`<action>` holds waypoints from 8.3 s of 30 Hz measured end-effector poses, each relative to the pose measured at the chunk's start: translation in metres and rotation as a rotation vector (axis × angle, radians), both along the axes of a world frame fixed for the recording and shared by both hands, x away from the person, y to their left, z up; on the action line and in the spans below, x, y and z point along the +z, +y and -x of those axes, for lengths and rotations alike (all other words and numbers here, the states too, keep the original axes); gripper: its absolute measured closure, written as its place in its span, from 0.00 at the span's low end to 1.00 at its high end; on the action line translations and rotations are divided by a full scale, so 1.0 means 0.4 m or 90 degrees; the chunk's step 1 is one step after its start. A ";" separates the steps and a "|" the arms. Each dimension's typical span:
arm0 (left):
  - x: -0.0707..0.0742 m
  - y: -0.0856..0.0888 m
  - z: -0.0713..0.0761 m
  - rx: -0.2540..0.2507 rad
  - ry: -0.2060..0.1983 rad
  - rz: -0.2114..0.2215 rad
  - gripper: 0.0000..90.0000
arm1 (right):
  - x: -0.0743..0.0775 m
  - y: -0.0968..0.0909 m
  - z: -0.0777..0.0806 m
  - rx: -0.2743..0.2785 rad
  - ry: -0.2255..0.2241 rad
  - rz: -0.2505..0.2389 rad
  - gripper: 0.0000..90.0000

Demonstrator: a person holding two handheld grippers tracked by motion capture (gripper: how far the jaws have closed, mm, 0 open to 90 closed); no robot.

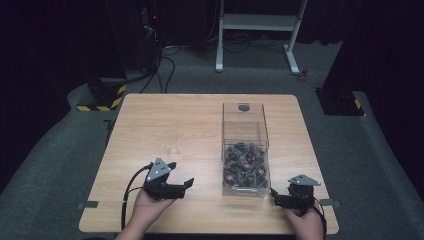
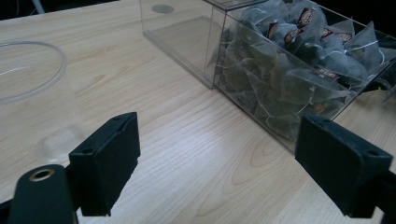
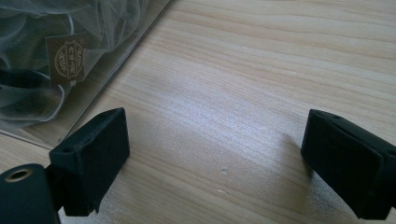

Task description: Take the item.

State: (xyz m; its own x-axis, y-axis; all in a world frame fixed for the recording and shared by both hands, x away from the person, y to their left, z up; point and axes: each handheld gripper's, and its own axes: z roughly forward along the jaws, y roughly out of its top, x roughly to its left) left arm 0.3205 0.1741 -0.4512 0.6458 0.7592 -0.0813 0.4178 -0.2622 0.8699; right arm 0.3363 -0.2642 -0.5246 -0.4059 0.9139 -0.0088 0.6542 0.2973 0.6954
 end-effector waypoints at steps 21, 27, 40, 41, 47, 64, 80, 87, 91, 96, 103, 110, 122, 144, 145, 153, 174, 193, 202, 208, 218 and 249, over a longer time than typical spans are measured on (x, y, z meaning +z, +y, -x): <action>0.015 -0.074 -0.020 -0.037 0.002 0.004 0.17 | 0.000 0.001 0.001 -0.001 0.002 -0.002 0.09; 0.011 -0.099 -0.021 -0.031 0.010 0.044 0.17 | 0.000 0.001 0.001 -0.001 0.002 -0.002 0.09; 0.022 -0.134 -0.035 -0.068 0.002 0.012 0.18 | 0.000 0.000 0.001 0.000 0.001 -0.001 0.09; 0.022 -0.138 -0.035 -0.069 0.003 0.013 0.18 | 0.000 0.001 0.001 0.000 0.001 -0.002 0.08; 0.019 -0.174 -0.034 -0.061 0.017 0.058 0.18 | 0.000 0.001 0.001 -0.001 0.002 -0.002 0.09; 0.033 -0.228 -0.065 -0.116 0.009 0.013 0.21 | 0.000 0.001 0.001 0.001 0.002 -0.002 0.09; 0.040 -0.276 -0.090 -0.140 0.010 0.013 0.26 | 0.000 0.001 0.001 0.001 0.002 -0.002 0.09; 0.043 -0.292 -0.099 -0.146 0.004 0.017 0.35 | 0.000 0.001 0.001 0.001 0.002 -0.002 0.09; 0.045 -0.295 -0.105 -0.144 -0.005 0.015 0.47 | 0.000 0.001 0.001 0.001 0.002 -0.002 0.09; 0.045 -0.296 -0.112 -0.147 -0.004 0.021 0.58 | 0.000 0.001 0.001 0.001 0.002 -0.002 0.09; 0.038 -0.302 -0.122 -0.148 -0.004 0.017 0.75 | 0.000 0.001 0.001 0.001 0.002 -0.002 0.09; 0.035 -0.304 -0.125 -0.146 -0.009 0.019 0.85 | 0.000 0.001 0.001 0.002 0.002 -0.002 0.09; 0.023 -0.301 -0.123 -0.147 -0.004 0.034 1.00 | 0.000 0.001 0.001 0.004 0.002 -0.002 0.09; 0.048 -0.279 -0.103 -0.152 -0.029 0.080 1.00 | 0.000 0.001 0.002 0.004 0.003 -0.002 0.09; 0.050 -0.277 -0.103 -0.152 -0.031 0.080 1.00 | 0.000 0.001 0.002 0.004 0.003 -0.002 0.09; 0.062 -0.266 -0.098 -0.149 -0.040 0.097 1.00 | 0.000 0.001 0.002 0.004 0.003 -0.002 0.09; 0.090 -0.209 -0.098 -0.120 -0.060 0.104 1.00 | 0.000 0.001 0.002 0.004 0.003 -0.003 0.09; 0.094 -0.139 -0.110 -0.081 -0.066 0.106 1.00 | 0.000 0.002 0.002 0.005 0.003 -0.003 0.09; 0.093 -0.110 -0.120 -0.065 -0.068 0.101 1.00 | 0.000 0.002 0.002 0.005 0.003 -0.003 0.09; 0.095 -0.089 -0.125 -0.052 -0.070 0.101 1.00 | 0.000 0.002 0.002 0.005 0.003 -0.003 0.09; 0.099 -0.059 -0.133 -0.036 -0.075 0.098 1.00 | 0.000 0.002 0.002 0.005 0.003 -0.003 0.09; 0.108 0.047 -0.166 0.027 -0.083 0.100 1.00 | 0.000 0.002 0.002 0.006 0.003 -0.002 0.09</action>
